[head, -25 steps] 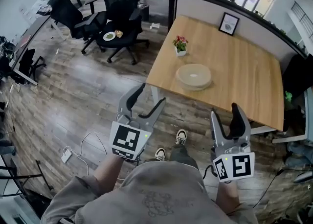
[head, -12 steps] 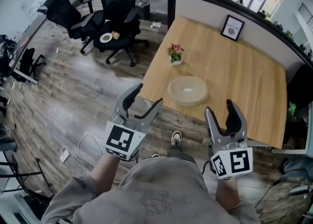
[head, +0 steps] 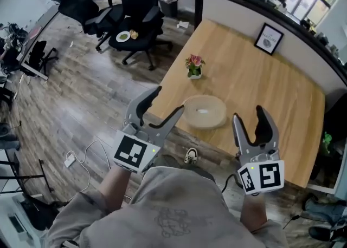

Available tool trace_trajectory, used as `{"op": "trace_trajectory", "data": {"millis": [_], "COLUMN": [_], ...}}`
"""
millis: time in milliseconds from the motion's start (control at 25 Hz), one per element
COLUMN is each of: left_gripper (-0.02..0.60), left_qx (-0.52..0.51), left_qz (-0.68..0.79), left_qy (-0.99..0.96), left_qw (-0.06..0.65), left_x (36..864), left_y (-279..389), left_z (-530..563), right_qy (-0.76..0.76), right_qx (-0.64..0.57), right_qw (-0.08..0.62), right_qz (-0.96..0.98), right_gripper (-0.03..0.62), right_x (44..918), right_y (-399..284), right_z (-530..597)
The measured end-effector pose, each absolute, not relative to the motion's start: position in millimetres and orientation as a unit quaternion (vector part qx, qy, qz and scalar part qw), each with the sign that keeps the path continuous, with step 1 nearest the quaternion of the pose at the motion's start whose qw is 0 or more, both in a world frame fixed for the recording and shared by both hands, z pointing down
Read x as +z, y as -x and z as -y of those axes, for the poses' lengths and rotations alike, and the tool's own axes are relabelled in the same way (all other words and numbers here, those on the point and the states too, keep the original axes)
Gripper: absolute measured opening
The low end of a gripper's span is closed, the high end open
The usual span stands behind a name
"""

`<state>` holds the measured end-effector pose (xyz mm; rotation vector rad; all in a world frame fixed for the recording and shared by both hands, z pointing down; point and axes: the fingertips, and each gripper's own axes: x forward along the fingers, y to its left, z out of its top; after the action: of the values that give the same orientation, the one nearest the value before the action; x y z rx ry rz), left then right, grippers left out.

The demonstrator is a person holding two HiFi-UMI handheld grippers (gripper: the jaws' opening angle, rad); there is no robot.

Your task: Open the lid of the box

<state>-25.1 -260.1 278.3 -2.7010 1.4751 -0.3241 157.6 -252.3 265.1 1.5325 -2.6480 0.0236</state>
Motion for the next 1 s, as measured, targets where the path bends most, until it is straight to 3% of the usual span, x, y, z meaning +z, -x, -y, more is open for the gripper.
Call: {"op": "trace_trajectory", "data": {"millis": [480,800,1000], "left_gripper": [0.276,0.276,0.278], "left_qx": [-0.132,-0.112,-0.141], "left_qz": [-0.429,-0.399,-0.336], "left_qy": [0.893,0.91,0.93], "left_qw": [0.032,0.015,0.039], "left_x": [303.6,309.8,338.6], "left_y": [20.8,29.9,30.3], "left_z": [280.9,289.8,297.5], "right_qy": [-0.512,-0.508,-0.499], "right_qx": [0.044,0.06,0.098], "right_qw": [0.048,0.063,0.078], "right_qz": [0.856,0.857,0.857], "right_gripper": [0.259,0.259,0.259], "right_x": [283.0,295.5,324.4], "right_y": [-173.6,-149.4,-134.5], "right_z": [278.5,276.5,283.8]}}
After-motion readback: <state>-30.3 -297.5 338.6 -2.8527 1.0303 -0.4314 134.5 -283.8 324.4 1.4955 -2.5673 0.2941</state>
